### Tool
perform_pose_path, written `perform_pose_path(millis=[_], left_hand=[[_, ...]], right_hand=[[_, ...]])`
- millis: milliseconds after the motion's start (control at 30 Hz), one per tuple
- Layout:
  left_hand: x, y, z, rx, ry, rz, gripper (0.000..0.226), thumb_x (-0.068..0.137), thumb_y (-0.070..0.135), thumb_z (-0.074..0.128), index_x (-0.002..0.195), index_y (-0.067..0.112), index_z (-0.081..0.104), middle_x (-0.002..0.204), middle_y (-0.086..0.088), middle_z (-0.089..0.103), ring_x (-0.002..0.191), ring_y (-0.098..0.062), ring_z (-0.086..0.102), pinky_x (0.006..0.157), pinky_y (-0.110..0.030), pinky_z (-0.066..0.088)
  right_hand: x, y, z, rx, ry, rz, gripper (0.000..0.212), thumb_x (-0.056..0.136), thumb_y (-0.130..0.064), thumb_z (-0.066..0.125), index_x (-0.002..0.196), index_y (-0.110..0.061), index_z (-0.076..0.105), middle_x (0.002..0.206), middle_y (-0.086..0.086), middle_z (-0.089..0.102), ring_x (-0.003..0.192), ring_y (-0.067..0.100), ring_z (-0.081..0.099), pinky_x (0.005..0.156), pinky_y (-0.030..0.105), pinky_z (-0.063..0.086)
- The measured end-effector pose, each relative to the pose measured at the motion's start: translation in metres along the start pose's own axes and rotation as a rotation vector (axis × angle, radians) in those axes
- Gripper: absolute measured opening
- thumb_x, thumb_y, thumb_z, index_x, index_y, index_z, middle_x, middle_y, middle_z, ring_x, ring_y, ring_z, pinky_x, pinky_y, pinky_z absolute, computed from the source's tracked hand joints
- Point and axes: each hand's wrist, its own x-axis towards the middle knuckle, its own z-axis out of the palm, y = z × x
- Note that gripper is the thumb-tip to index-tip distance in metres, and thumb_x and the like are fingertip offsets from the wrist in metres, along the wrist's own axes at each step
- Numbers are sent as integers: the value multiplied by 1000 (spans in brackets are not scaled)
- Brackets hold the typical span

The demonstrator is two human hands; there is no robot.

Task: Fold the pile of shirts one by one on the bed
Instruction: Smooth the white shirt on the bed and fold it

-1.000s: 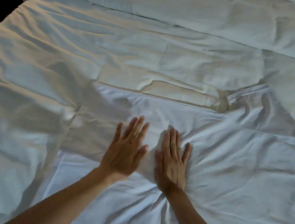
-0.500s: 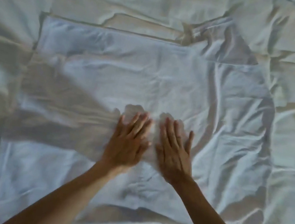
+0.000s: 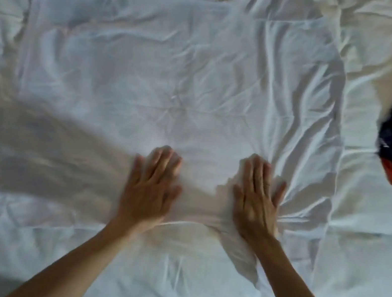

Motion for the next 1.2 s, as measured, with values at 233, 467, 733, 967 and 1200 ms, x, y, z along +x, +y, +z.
perform_pose_path(millis=[233, 467, 733, 967, 1200], left_hand=[[-40, 7, -21, -147, 23, -164, 69, 98, 46, 32, 156, 10, 25, 165, -12, 15, 153, -30, 11, 118, -62, 12], [-37, 81, -13, -324, -59, 260, 66, 89, 34, 54, 149, 10, 42, 158, -6, 36, 148, -21, 30, 115, -52, 28], [-12, 80, -28, -293, 158, 252, 28, 73, 20, 50, 89, 21, 74, 96, 7, 69, 92, -19, 62, 78, -30, 46], [31, 69, -51, -351, -103, 49, 18, 72, 40, 50, 73, 26, 62, 67, 12, 61, 69, -16, 63, 59, -28, 48], [102, 53, -54, -664, -64, -112, 32, 72, 49, 48, 68, 17, 49, 54, 2, 47, 54, -10, 44, 58, -35, 41]], right_hand=[[-66, 23, -22, 79, -68, -54, 77, 98, -61, 20, 158, -14, 12, 166, 4, 3, 153, 19, 0, 119, 59, -5], [-133, 41, -32, 81, -110, -270, 89, 86, -52, 58, 156, -8, 23, 165, 8, 14, 152, 27, 12, 117, 60, 12], [-114, 57, -58, 168, 15, -11, 44, 57, -9, 65, 98, -23, 73, 107, -7, 70, 94, 23, 67, 69, 33, 57], [-11, 51, -160, -7, -366, 181, 32, 89, -28, 60, 120, -33, 65, 124, -4, 63, 113, 21, 62, 89, 32, 46], [121, 23, -188, -143, -122, 18, 32, 90, -25, 59, 122, -29, 63, 129, 1, 59, 125, 26, 53, 113, 53, 27]])
